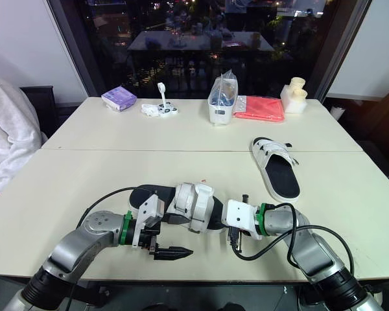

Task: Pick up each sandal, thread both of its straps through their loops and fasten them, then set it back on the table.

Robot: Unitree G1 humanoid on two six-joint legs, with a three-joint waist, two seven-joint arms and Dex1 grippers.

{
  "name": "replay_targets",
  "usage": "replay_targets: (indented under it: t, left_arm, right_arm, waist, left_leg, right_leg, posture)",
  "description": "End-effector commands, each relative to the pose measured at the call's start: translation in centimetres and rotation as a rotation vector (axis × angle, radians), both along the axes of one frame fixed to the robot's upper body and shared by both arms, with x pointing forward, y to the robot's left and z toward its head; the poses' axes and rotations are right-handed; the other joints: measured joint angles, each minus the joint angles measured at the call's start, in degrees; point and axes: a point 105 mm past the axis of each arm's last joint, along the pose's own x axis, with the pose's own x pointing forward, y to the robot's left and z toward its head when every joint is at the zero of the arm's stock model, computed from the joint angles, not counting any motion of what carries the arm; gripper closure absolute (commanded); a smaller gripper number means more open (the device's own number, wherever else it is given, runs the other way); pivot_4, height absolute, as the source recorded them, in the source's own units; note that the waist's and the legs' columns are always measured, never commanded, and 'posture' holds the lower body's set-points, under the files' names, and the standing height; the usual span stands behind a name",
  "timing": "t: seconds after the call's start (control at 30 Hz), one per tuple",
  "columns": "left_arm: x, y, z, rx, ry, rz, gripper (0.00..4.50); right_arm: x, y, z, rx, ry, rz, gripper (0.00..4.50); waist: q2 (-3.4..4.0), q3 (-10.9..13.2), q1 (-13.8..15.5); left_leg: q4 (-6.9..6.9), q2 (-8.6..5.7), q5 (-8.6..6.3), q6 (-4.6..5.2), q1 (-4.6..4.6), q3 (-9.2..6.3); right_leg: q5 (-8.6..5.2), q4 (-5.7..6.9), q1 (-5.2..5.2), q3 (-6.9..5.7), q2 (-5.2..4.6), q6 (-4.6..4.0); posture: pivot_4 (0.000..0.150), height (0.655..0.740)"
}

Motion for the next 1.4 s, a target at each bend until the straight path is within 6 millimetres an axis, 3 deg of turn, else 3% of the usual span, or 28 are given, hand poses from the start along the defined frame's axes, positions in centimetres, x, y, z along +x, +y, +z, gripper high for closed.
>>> replay_targets:
  t: [0.03,0.2,0.3,0.53,0.8,0.97,1.07,1.4]
  left_arm:
    - [0.1,-0.3,0.1,-0.019,0.012,-0.003,0.03]
    - [-0.1,-0.7,0.0,-0.022,0.057,-0.043,0.03]
    - [-0.1,-1.0,0.0,-0.022,0.07,-0.058,0.84]
    - [0.0,-1.6,-0.2,-0.021,0.093,-0.091,4.37]
    - [-0.4,-1.2,-0.2,0.002,0.116,-0.122,4.45]
    - [-3.9,1.2,1.3,0.069,0.12,-0.418,4.45]
    - [-4.5,2.0,2.7,0.087,0.109,-0.514,4.45]
    - [-2.0,0.1,7.3,0.07,-0.112,-0.599,4.45]
  right_arm:
    - [-0.7,0.3,-2.2,-0.037,0.086,0.013,4.5]
    - [-0.7,0.3,-2.2,-0.035,0.086,0.012,4.5]
    - [-0.8,0.2,-2.3,-0.037,0.087,0.009,4.5]
    - [-1.0,0.1,-2.3,-0.033,0.088,0.0,4.5]
    - [-1.1,0.0,-2.4,-0.035,0.089,-0.007,4.5]
    - [-1.2,-0.1,-2.4,-0.042,0.093,0.0,4.5]
    - [-1.1,-0.1,-2.3,-0.042,0.091,0.001,4.5]
    - [-0.2,-0.6,-1.4,-0.044,0.052,-0.006,4.5]
  waist:
    - [0.0,0.0,0.0]
    - [-0.01,0.0,0.1]
    - [0.01,0.0,0.0]
    - [0.01,0.0,-0.1]
    - [0.01,0.0,-0.1]
    - [0.02,0.0,-0.2]
    - [0.02,0.0,-0.1]
    - [-0.02,0.0,0.0]
  left_leg:
    - [0.0,0.0,0.0,0.0,0.01,0.0]
    - [-0.01,0.0,0.0,0.0,0.1,0.0]
    - [-0.02,0.0,0.0,0.0,0.14,0.0]
    - [-0.17,0.0,0.02,-0.03,0.11,0.01]
    - [-0.17,0.0,0.02,-0.03,0.11,0.01]
    - [-0.22,0.0,0.04,-0.08,0.04,0.01]
    - [-0.25,0.0,0.06,-0.12,0.03,0.01]
    - [-0.25,-0.01,0.1,-0.11,-0.28,0.02]
  right_leg:
    - [0.0,0.0,0.0,0.0,0.0,0.0]
    - [0.0,-0.02,0.1,0.0,-0.01,-0.01]
    - [0.0,-0.02,0.13,0.0,-0.01,-0.01]
    - [-0.02,-0.03,0.03,0.0,-0.01,-0.05]
    - [-0.03,-0.03,0.03,-0.01,-0.01,-0.06]
    - [-0.07,-0.03,-0.08,-0.01,-0.01,-0.14]
    - [-0.09,-0.04,-0.09,-0.01,-0.01,-0.17]
    - [-0.08,0.0,-0.41,-0.06,0.05,-0.15]
  posture:
    - [0.15,0.74]
    - [0.15,0.74]
    - [0.15,0.74]
    - [0.15,0.74]
    - [0.15,0.74]
    - [0.15,0.74]
    - [0.15,0.74]
    - [0.15,0.74]
